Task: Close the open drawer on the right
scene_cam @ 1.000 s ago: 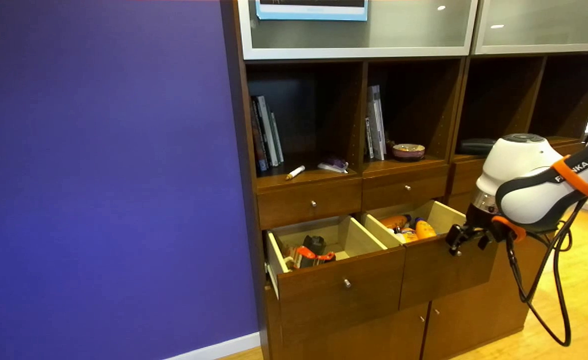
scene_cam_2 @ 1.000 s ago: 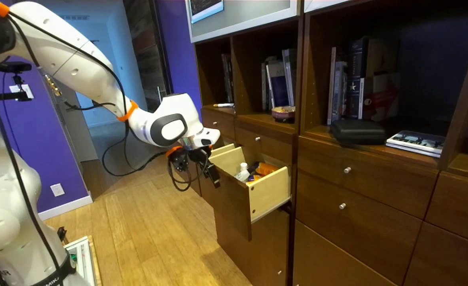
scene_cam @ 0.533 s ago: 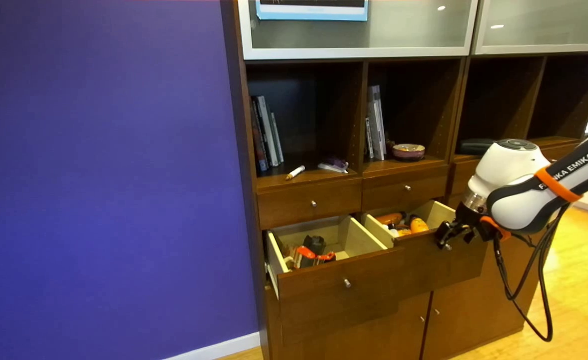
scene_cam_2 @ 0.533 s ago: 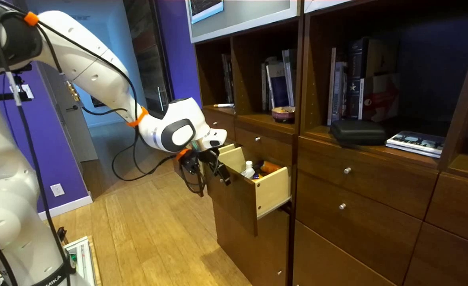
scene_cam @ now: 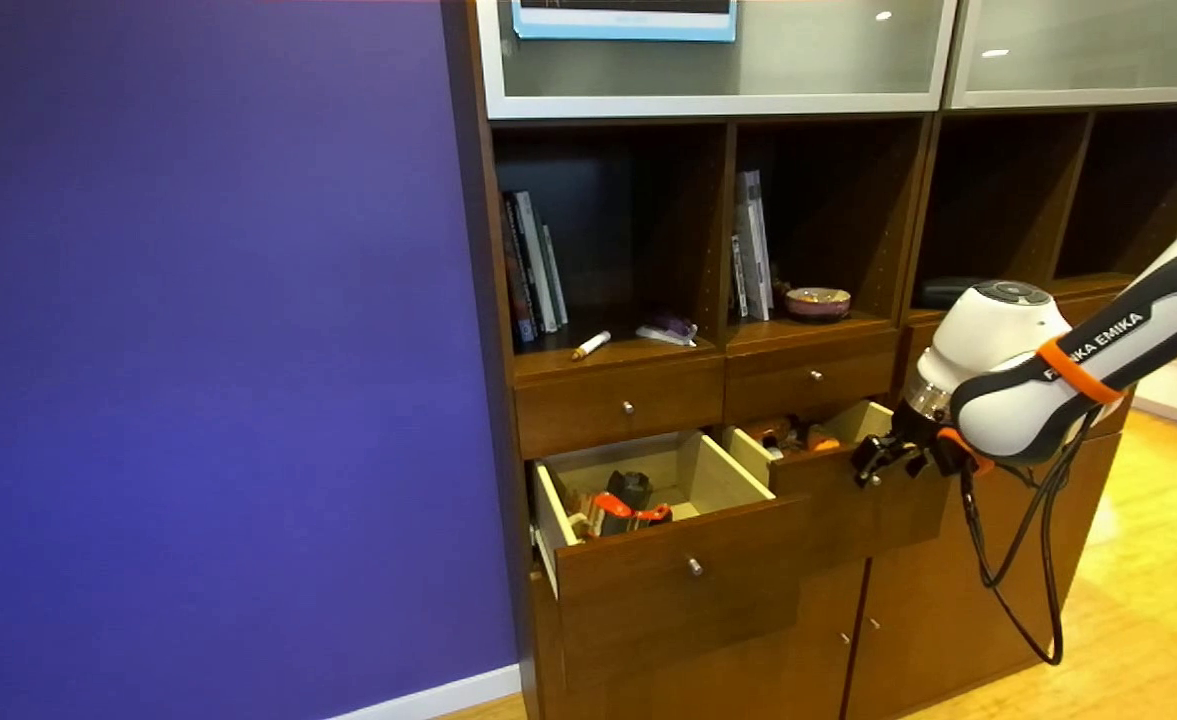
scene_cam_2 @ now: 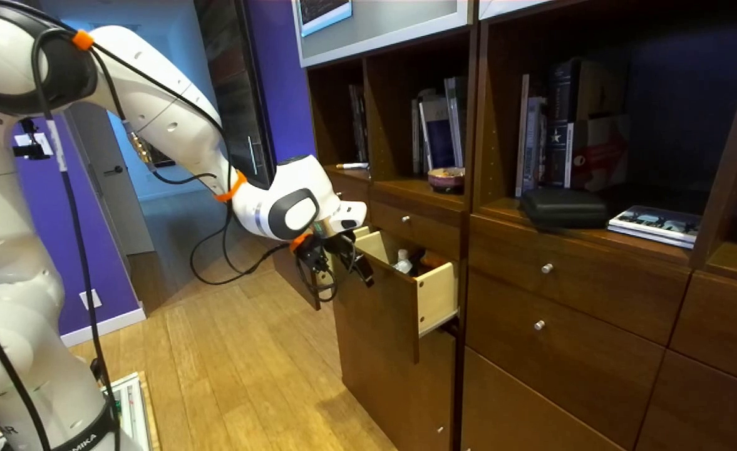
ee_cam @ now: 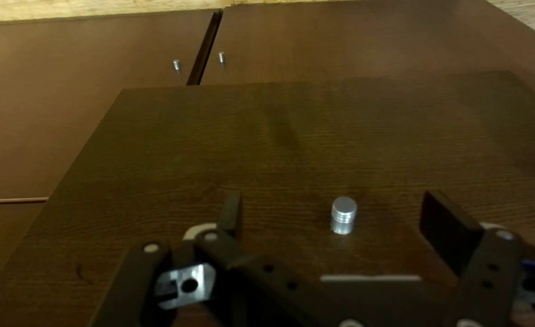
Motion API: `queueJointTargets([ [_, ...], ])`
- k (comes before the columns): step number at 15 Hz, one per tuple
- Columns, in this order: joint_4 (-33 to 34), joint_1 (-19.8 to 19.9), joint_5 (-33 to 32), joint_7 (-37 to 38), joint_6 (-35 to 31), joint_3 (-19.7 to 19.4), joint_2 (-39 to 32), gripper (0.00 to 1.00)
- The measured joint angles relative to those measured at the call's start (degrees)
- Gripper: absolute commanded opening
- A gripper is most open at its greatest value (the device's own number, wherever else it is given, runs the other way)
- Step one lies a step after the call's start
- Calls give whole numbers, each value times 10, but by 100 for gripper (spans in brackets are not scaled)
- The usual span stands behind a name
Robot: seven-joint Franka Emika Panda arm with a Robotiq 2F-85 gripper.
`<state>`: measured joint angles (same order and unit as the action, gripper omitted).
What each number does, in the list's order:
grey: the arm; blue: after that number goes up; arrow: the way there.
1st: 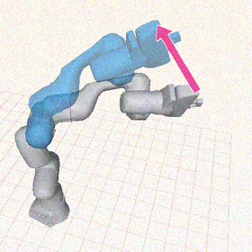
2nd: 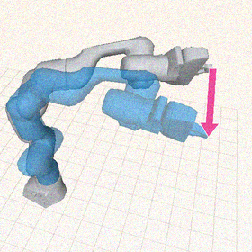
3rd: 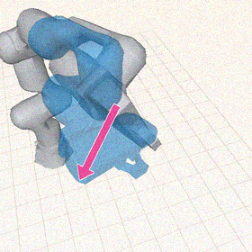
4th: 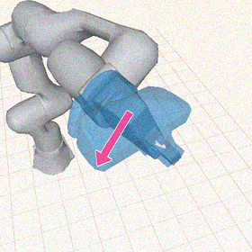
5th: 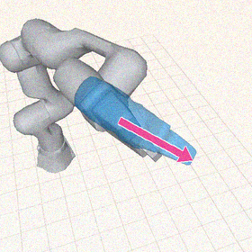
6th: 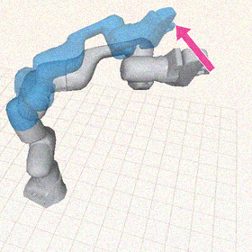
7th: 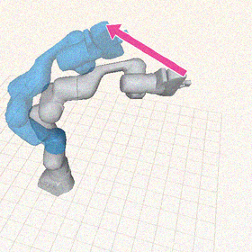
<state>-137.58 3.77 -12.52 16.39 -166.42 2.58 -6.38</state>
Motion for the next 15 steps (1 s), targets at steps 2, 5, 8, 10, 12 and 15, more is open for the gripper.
queueJointTargets([
  [2, 0, 0, 0, 0, 0, 0, 0, 100],
  [5, 0, 0, 0, 0, 0, 0, 0, 100],
  [8, 4, 0, -7, 3, -5, -2, -4, 100],
  [10, 17, 0, -13, 7, -12, -6, -14, 100],
  [12, 30, -1, -17, 10, -18, -8, -28, 100],
  [15, 54, -3, -19, 15, -28, -10, -55, 100],
])
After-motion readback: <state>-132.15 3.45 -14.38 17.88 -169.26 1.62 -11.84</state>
